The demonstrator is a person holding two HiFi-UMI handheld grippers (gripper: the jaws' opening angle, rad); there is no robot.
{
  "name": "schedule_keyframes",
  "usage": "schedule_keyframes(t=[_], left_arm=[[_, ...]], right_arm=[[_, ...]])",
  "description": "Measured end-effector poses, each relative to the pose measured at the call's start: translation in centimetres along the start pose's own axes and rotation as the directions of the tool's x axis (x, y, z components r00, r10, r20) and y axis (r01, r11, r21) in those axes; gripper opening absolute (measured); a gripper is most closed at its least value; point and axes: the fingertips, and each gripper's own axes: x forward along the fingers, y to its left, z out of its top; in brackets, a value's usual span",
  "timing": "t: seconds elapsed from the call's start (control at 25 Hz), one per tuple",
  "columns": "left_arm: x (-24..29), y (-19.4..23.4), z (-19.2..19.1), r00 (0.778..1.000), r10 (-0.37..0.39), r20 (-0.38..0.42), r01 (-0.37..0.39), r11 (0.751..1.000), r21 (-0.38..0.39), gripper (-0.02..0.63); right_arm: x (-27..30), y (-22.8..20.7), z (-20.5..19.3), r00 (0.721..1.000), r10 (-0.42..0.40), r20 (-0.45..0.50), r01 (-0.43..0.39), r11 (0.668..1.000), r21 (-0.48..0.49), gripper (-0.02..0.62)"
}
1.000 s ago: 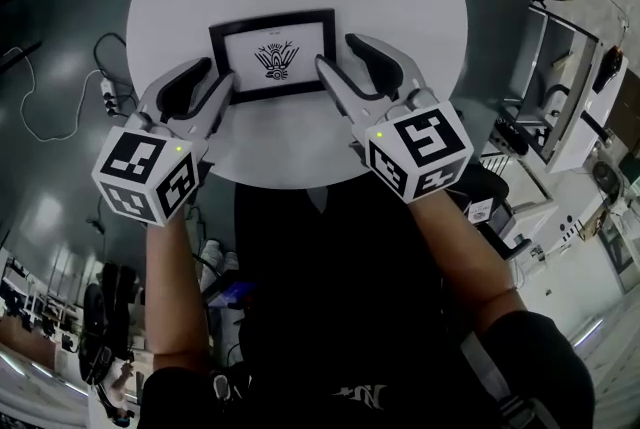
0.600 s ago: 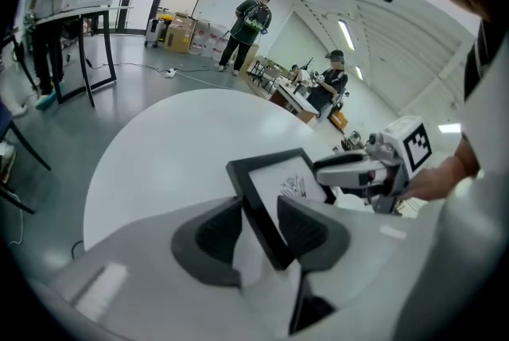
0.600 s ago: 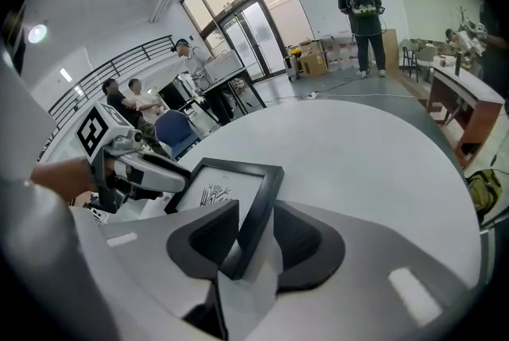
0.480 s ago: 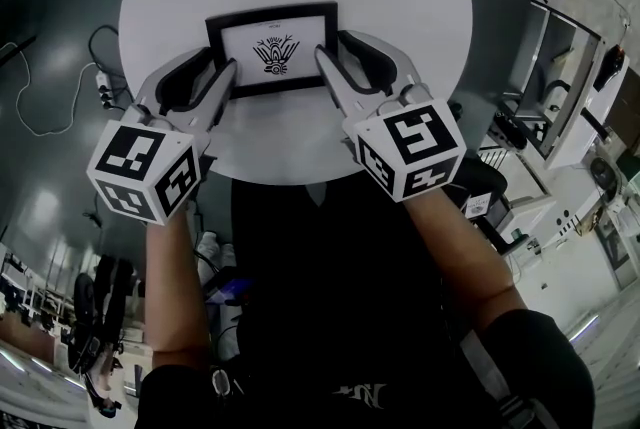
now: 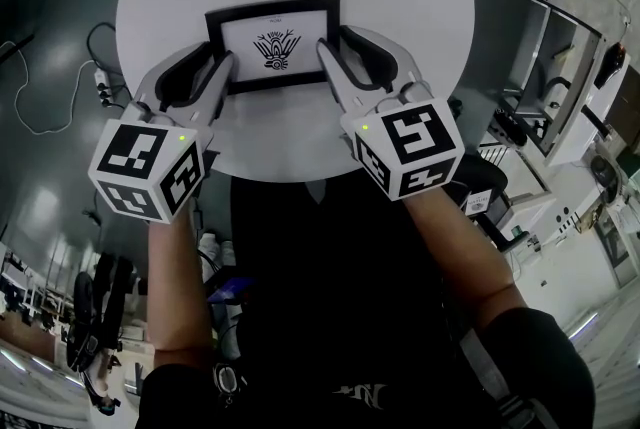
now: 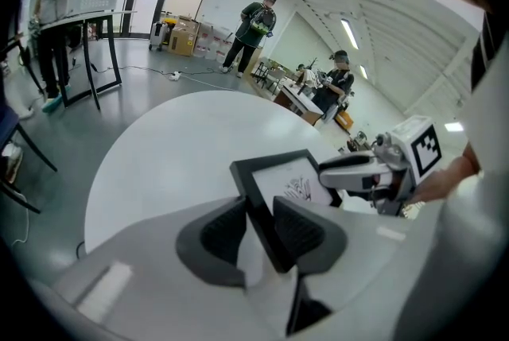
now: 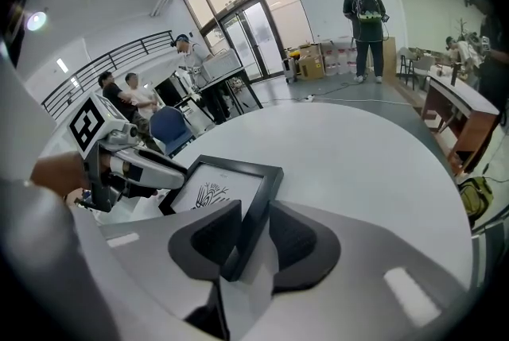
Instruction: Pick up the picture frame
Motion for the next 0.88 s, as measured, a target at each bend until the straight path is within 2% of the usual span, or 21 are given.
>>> schedule_keyframes(t=[0.48,0.72,0.88], left_arm=[[-2.0,-1.1,0.9,0.999,0.020,0.036,-0.021,1.000,0.022,0.082],[-5.3,-3.2,4.9,0.993,0.036,0.113,-0.044,0.996,0.074,0.078],[-8.4,-4.1,7.7,0.981,0.045,0.188,-0.064,0.993,0.097,0.083]], right_arm=[[-1.9,0.5,1.2,0.999,-0.027,0.045,0.028,1.000,-0.003,0.071],[-5.7,0.8,5.5,0.991,-0.053,0.120,0.060,0.996,-0.059,0.044],[-7.9,2.0,8.5,0.983,-0.060,0.172,0.078,0.992,-0.104,0.043]])
